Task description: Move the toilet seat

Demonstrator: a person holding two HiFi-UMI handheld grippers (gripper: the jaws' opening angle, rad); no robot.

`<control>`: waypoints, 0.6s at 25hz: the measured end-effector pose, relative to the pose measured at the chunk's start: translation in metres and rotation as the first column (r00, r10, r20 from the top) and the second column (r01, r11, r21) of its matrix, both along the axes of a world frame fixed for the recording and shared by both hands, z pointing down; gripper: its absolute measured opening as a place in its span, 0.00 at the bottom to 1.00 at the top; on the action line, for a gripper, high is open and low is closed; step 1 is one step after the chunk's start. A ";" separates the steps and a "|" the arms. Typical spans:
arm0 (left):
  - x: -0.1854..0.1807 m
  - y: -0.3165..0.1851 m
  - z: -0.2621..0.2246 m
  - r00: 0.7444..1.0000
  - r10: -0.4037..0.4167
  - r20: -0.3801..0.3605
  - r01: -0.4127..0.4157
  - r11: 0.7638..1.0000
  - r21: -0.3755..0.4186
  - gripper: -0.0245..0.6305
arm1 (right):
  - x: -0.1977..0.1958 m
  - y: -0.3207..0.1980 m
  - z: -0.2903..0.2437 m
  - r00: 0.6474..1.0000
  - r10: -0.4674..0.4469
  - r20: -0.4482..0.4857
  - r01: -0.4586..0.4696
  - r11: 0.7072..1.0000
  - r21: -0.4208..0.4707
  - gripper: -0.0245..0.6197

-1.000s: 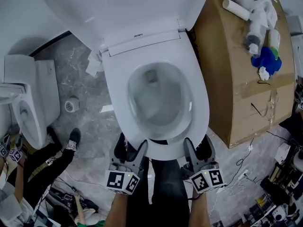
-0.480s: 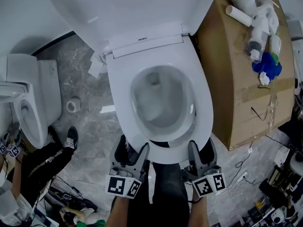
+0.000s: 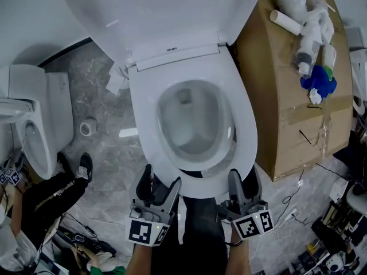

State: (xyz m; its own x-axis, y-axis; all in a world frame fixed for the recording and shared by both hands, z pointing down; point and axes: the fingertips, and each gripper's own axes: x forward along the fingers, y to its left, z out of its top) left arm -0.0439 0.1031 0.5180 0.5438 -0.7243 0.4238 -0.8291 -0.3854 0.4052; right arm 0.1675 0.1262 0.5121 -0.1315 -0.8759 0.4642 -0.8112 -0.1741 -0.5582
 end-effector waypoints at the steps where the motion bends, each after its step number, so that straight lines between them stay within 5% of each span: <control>1: 0.004 0.001 -0.007 1.000 0.021 0.006 -0.021 1.000 0.017 0.56 | 0.000 -0.001 -0.002 1.000 0.001 0.002 -0.001 1.000 0.001 0.55; 15: 0.028 -0.008 -0.041 0.998 0.037 0.047 -0.041 0.997 0.069 0.36 | -0.003 -0.020 -0.034 0.999 0.019 0.035 -0.021 0.999 0.041 0.55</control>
